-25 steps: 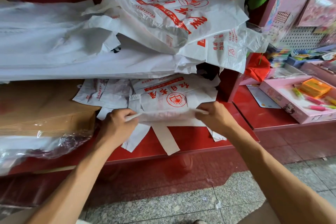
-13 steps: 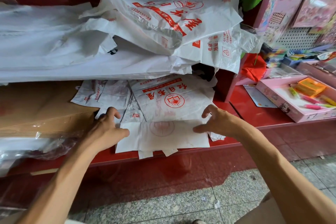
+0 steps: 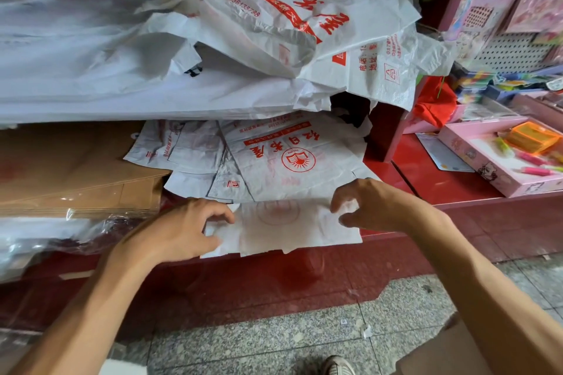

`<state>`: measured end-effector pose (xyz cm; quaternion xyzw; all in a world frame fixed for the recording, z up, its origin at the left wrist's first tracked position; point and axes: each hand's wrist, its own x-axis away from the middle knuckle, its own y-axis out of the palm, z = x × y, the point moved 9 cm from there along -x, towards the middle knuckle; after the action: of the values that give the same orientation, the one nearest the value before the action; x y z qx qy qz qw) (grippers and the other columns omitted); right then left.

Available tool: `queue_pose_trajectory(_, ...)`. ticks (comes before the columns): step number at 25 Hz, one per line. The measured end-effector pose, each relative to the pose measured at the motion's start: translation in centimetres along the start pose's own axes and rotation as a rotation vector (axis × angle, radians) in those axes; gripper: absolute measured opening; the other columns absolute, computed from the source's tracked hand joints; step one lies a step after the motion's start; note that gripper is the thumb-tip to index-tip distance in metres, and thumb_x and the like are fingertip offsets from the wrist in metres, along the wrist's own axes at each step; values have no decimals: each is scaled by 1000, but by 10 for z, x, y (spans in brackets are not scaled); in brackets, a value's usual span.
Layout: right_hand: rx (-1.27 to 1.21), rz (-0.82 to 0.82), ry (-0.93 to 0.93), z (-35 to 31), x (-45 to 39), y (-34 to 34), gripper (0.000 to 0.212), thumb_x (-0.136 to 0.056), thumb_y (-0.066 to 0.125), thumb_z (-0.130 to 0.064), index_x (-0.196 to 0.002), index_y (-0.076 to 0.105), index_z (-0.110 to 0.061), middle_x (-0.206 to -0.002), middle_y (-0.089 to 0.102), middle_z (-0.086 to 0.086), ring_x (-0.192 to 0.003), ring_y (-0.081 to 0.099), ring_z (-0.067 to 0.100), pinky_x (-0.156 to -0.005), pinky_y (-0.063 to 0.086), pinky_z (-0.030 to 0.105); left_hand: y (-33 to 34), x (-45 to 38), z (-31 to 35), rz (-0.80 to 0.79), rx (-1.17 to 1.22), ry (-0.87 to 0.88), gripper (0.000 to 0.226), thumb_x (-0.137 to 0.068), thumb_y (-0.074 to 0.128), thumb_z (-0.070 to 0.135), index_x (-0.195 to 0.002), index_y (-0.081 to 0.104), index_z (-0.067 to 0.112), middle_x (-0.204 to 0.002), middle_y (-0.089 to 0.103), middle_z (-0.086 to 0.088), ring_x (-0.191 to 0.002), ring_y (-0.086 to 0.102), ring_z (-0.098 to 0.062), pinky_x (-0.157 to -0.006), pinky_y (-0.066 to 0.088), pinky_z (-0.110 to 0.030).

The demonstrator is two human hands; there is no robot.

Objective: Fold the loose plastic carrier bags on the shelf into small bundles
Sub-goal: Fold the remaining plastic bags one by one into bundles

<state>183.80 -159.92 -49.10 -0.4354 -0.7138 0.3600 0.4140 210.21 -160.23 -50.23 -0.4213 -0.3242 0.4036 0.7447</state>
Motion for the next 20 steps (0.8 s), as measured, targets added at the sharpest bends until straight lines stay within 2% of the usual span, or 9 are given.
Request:
queue_pose_trajectory(3,210,-151,13,0,7,21,72,-73,79,-32,-133,41,-44,-130,37,-18,-112,42,10,-92,41,33,20,2,8,-121,-209,31,68,-72,76,46,-131,42,47,-127,36,27,-117,38,0,-104,35,-25)
queue_pose_trajectory(6,425,99,-126,-22,5,22,55,-77,70,-21,-126,48,-35,-117,46,-15,-107,43,13,-84,36,30,11,3,14,-12,-202,63,37,-79,74,39,-111,56,47,-108,50,26,-99,52,1,-92,44,-24)
queue_pose_trajectory(8,252,150,-123,-21,6,9,27,-81,64,-15,-103,63,-29,-99,59,-14,-94,54,12,-74,40,27,1,6,14,36,-83,25,12,-84,70,32,-86,65,43,-91,64,19,-84,60,-3,-79,50,-32)
queue_pose_trajectory(10,-90,140,-52,-7,1,-6,14,-82,63,-8,-85,70,-20,-79,66,-7,-70,60,7,-60,45,26,-11,4,7,100,62,-57,14,-86,69,25,-78,71,36,-81,70,13,-77,64,-10,-74,53,-40)
queue_pose_trajectory(12,-576,301,-3,8,-1,-27,11,-85,66,-6,-77,71,-12,-68,65,-3,-60,58,7,-57,44,25,-23,4,-4,218,343,-151,17,-87,70,17,-79,74,31,-84,73,12,-83,66,-9,-77,50,-33)
queue_pose_trajectory(14,-997,438,90,27,-5,-34,10,-89,66,-15,-93,69,-7,-80,67,4,-70,63,16,-66,51,31,-29,6,-16,365,707,-259,15,-86,70,9,-86,75,22,-90,76,4,-88,67,-13,-79,47,-28)
queue_pose_trajectory(17,-1288,279,225,32,-21,-6,41,-90,67,-26,-128,55,-15,-112,62,5,-82,69,25,-70,58,41,-16,6,-31,491,1007,-424,16,-85,71,4,-99,71,11,-102,73,-11,-88,68,-24,-77,50,-31)
queue_pose_trajectory(18,-1233,289,263,34,-25,0,51,-90,68,-26,-135,48,-18,-120,58,6,-91,68,27,-72,58,41,-8,4,-33,512,1056,-461,18,-85,71,4,-101,69,10,-104,72,-13,-85,68,-23,-72,52,-30)
queue_pose_trajectory(20,-772,488,262,34,-23,-10,58,-89,69,-25,-140,42,-20,-131,53,7,-107,62,26,-83,55,41,6,2,-28,514,1142,-497,21,-86,69,4,-105,66,12,-105,70,-12,-78,67,-20,-59,53,-28)
